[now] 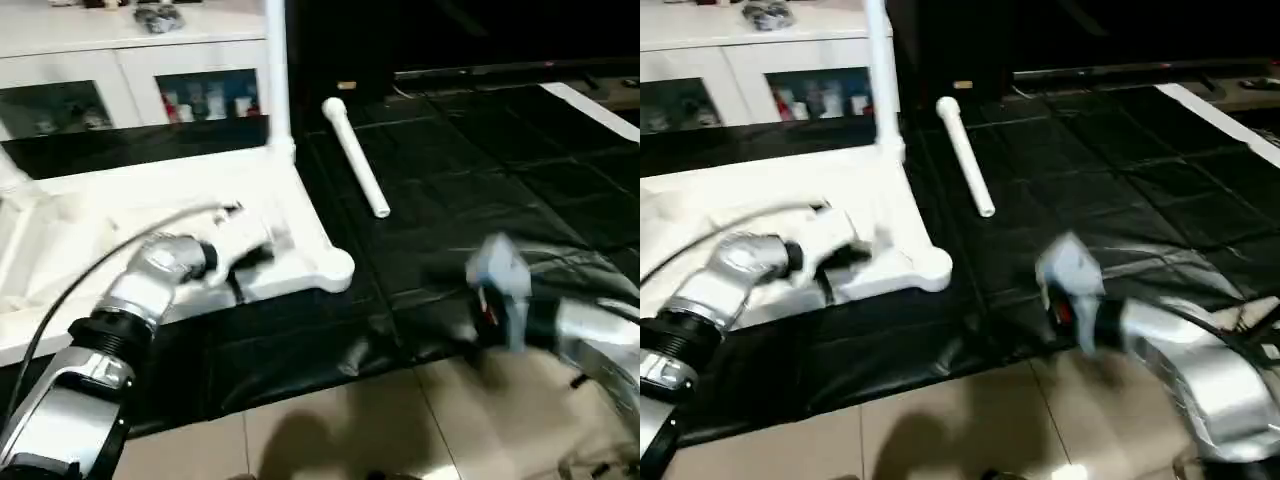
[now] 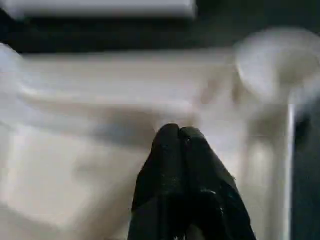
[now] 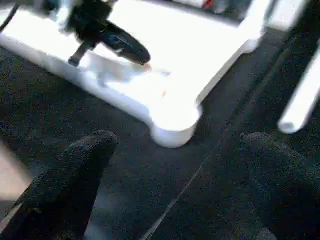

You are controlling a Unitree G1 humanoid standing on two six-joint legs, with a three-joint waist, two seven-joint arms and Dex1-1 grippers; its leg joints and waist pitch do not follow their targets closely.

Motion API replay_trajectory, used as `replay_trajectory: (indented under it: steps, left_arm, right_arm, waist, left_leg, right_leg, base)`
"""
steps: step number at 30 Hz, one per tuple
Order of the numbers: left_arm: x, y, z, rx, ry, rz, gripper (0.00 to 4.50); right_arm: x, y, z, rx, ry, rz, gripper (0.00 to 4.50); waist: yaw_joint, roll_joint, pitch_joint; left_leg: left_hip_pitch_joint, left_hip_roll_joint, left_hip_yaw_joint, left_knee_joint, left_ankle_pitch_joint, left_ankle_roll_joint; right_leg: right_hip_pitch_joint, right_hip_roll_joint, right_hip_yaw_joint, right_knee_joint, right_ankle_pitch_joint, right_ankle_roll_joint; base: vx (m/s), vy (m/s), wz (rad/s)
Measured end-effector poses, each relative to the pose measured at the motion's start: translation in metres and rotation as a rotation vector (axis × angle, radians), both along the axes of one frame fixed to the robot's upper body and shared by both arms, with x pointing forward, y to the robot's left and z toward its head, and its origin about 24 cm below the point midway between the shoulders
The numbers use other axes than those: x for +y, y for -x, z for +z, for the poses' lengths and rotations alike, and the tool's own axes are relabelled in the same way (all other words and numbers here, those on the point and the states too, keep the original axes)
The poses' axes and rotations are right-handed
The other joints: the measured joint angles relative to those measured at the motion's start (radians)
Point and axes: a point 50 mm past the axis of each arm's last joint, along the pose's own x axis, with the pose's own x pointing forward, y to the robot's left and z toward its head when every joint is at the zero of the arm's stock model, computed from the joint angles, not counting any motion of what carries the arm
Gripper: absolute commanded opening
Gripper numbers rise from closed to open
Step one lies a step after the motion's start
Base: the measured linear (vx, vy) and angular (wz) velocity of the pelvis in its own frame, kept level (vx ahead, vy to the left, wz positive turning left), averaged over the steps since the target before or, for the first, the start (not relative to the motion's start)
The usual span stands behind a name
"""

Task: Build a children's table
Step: Rotate table base

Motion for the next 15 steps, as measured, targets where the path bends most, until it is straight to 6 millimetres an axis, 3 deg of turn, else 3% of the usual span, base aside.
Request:
replay_trajectory:
  steps: [6, 10, 11, 13, 15]
  left_arm:
    - [0.000, 0.005, 0.039, -0.182, 0.417, 0.210, 0.72]
    - [0.003, 0.024, 0.030, -0.196, 0.507, 0.369, 0.92]
    - [0.002, 0.028, 0.025, -0.182, 0.509, 0.410, 1.17]
    - [0.001, 0.036, 0.020, -0.175, 0.502, 0.485, 1.25]
    - [0.003, 0.042, 0.013, -0.112, 0.472, 0.546, 1.36]
  right_arm:
    - [0.001, -0.014, 0.004, -0.034, -0.249, -0.364, 4.50]
    - [0.001, -0.016, 0.000, -0.024, -0.282, -0.465, 4.50]
    - [0.002, -0.016, -0.001, -0.027, -0.263, -0.475, 4.50]
    - [0.003, -0.017, -0.002, -0.061, -0.175, -0.481, 4.50]
    - [0.006, -0.018, -0.001, -0.122, -0.121, -0.472, 4.50]
  waist:
    - [0.003, -0.001, -0.002]
    - [0.006, -0.001, -0.003]
    - [0.011, -0.002, -0.004]
    - [0.016, -0.004, -0.004]
    - [0.025, -0.006, -0.004]
  left_leg:
    - [0.001, -0.004, 0.003, -0.004, -0.007, -0.003]
    - [-0.009, -0.004, 0.008, -0.005, -0.012, -0.005]
    - [-0.013, -0.004, 0.009, -0.005, -0.009, 0.000]
    - [-0.019, -0.003, 0.010, -0.003, -0.009, 0.000]
    - [-0.019, -0.003, 0.015, -0.001, -0.009, 0.002]
  right_leg:
    - [-0.007, -0.007, 0.004, 0.017, 0.001, -0.001]
    - [-0.023, -0.007, 0.014, 0.037, -0.005, 0.002]
    - [-0.029, -0.004, 0.018, 0.040, -0.007, 0.001]
    - [-0.040, -0.001, 0.027, 0.049, -0.010, 0.001]
    - [-0.044, 0.001, 0.030, 0.055, -0.013, -0.001]
  base:
    - [0.000, 0.000, 0.00]
    - [0.013, -0.005, 0.01]
    - [0.000, 0.000, 0.00]
    - [0.000, 0.000, 0.00]
    - [0.000, 0.000, 0.00]
